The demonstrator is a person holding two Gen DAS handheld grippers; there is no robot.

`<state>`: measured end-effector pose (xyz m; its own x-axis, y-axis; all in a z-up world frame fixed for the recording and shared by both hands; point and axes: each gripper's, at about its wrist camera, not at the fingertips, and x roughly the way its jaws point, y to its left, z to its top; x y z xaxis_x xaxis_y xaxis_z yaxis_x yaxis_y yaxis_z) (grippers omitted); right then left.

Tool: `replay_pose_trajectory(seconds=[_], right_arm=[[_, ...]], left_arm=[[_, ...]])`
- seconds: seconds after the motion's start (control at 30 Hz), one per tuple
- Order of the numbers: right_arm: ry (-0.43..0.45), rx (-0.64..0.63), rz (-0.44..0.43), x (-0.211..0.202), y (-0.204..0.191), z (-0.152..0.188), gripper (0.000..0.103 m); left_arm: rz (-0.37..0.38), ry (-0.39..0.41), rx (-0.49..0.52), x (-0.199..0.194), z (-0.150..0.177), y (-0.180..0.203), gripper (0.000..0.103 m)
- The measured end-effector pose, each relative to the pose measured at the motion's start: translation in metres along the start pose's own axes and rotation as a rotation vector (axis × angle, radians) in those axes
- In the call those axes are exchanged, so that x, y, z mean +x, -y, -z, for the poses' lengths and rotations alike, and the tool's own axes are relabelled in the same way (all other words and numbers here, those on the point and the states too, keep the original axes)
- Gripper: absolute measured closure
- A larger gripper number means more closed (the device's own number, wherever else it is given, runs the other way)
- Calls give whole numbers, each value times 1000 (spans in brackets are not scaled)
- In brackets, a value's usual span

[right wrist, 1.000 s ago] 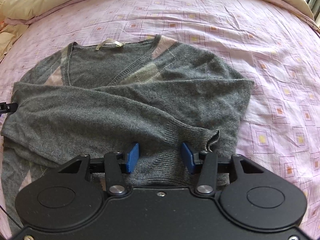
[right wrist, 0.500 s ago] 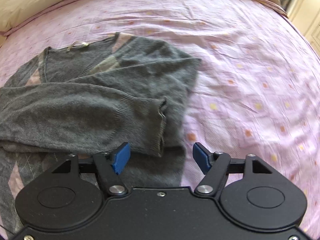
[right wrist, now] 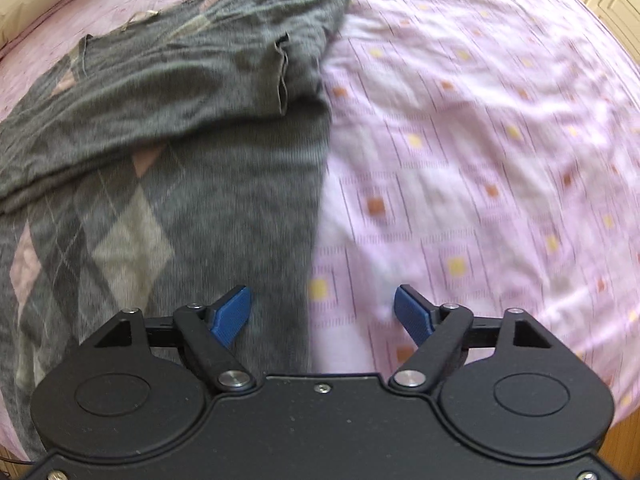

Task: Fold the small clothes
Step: 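Move both open grippers toward the sweater hem, then position both open grippers at the ribbed hem of the sweater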

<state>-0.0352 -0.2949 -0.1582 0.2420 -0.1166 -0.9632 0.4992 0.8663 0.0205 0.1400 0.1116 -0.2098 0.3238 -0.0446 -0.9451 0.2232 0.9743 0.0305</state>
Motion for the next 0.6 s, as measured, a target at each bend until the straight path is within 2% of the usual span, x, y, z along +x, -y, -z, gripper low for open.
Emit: replay_pose_trajectory(seconds=[0.17, 0.23, 0.3, 0.37, 0.6], right_arm=[[-34, 49, -19, 0, 0, 30, 16], [-49, 58, -19, 3, -3, 42, 7], [-65, 50, -10, 7, -6, 51, 1], [-45, 39, 8, 8, -9, 60, 0], [2, 55, 7, 8, -7, 55, 0]], left_arm=[[26, 11, 53, -1, 17, 1, 5], [35, 5, 85, 1, 21, 3, 0], [26, 22, 110, 3, 25, 5, 0], [25, 39, 97, 3, 27, 5, 0], [19, 130, 99, 1, 39, 4, 0]])
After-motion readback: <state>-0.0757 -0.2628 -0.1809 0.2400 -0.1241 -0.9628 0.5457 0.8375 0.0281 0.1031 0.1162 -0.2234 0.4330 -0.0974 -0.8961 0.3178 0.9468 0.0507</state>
